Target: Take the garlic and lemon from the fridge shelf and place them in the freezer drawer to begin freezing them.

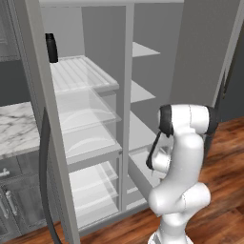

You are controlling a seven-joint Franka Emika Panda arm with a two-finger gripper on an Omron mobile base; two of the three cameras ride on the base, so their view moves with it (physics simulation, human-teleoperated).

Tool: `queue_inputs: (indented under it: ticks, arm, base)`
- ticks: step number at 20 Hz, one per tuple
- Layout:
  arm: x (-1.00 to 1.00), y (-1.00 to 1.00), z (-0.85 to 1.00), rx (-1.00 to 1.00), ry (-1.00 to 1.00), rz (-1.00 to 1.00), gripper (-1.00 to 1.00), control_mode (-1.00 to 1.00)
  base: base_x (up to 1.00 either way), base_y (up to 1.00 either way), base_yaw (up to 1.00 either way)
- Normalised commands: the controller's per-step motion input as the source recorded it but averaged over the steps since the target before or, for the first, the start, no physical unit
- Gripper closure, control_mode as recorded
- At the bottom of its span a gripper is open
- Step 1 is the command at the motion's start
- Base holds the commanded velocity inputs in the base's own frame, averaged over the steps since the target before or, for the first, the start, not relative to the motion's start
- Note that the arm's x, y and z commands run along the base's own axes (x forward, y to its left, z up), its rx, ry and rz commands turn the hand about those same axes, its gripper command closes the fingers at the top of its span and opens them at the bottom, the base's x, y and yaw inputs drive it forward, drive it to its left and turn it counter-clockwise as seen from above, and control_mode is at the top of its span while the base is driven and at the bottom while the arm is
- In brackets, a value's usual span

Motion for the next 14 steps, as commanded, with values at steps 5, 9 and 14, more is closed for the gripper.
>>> queue_inputs:
  ticks: [5, 9, 14]
  arm:
    - [0.14, 0.00, -0.63, 0.00, 0.03, 0.00, 1.00, -1.00]
    - [0.00, 0.00, -0.66, 0.00, 0.00, 0.00, 1.00, -1.00]
    - [-0.09, 0.00, -0.61, 0.00, 0.00, 0.00, 1.00, -1.00]
  base:
    - [0.00, 0.00, 0.00]
    - [0.00, 0.00, 0.00]
    - [0.00, 0.00, 0.00]
